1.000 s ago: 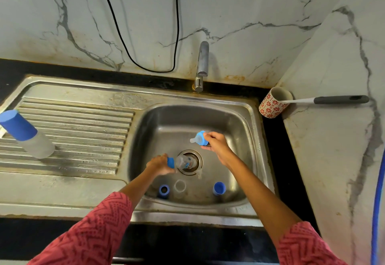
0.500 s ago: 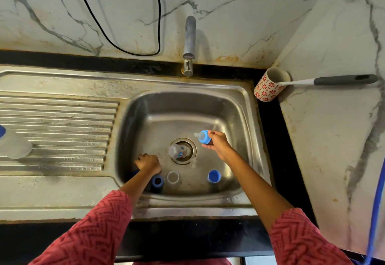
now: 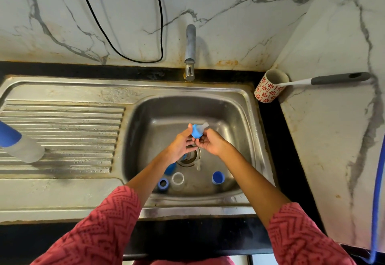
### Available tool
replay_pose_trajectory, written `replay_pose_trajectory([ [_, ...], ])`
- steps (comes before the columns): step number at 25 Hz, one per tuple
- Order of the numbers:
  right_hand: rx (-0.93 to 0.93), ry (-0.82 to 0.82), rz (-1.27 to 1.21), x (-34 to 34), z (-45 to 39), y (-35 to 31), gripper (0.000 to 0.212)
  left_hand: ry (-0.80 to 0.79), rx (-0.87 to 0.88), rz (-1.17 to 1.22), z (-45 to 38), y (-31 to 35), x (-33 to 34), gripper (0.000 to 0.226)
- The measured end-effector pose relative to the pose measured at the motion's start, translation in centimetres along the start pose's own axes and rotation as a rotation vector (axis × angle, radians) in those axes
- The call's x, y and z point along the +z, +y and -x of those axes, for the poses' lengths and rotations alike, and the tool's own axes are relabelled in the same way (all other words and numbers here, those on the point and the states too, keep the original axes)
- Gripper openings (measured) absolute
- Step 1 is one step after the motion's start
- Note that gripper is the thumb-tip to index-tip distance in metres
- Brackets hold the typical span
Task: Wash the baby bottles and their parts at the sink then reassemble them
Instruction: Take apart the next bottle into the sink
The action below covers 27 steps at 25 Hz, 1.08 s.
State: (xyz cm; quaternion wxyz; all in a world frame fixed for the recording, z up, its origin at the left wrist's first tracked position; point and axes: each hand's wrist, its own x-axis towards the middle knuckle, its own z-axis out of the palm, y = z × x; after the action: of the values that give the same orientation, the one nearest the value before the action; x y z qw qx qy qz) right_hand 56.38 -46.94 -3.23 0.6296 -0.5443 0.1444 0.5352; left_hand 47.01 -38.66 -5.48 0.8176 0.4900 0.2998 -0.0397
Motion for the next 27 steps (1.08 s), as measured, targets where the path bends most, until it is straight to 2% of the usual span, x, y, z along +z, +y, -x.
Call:
replay_pose_trajectory([
  [4, 0.022, 0.013, 0.222, -0.1, 1.1, -0.4, 0.025, 0.017, 0.049, -0.005, 0.2, 0.2, 0.0, 0.049],
  [8, -0.131, 0.096, 0.479, -0.8, 2.1, -1.5, 0.044, 0.065, 0.121, -0.081, 0.8, 0.4, -0.5, 0.038],
  [12, -0.301, 0.085, 0.788, -0.8, 2.7, -2.1, 0.029, 0.093, 0.21, -0.183, 1.5, 1.0, 0.0, 0.033],
  [14, -0.344, 0.082, 0.774, -0.7, 3.0, -2.4, 0.024, 0.129, 0.237, -0.208, 1.9, 1.6, 0.5, 0.025],
  [16, -0.376, 0.052, 0.701, -0.3, 3.5, -2.4, 0.023, 0.212, 0.275, -0.336, 2.1, 2.1, 0.9, 0.019],
  [18, -0.434, 0.04, 0.665, 0.1, 3.7, -2.2, 0.022, 0.346, 0.308, -0.493, 2.1, 2.4, 1.4, 0.034],
  [20, -0.524, 0.072, 0.708, 0.8, 3.7, -1.8, 0.019, 0.464, 0.229, -0.423, 2.1, 2.9, 1.9, 0.049],
  [21, -0.584, 0.1, 0.761, 1.0, 3.7, -1.6, 0.017, 0.461, 0.134, -0.336, 1.9, 3.2, 1.9, 0.053],
  [25, -0.884, 0.106, 1.059, 0.9, 3.7, -0.7, 0.012, 0.053, -0.331, 0.095, 2.5, 4.6, 0.6, 0.053],
  [27, -1.018, 0.057, 1.183, 0.6, 3.7, -0.4, 0.013, -0.035, -0.414, 0.162, 2.8, 4.7, -0.1, 0.052],
])
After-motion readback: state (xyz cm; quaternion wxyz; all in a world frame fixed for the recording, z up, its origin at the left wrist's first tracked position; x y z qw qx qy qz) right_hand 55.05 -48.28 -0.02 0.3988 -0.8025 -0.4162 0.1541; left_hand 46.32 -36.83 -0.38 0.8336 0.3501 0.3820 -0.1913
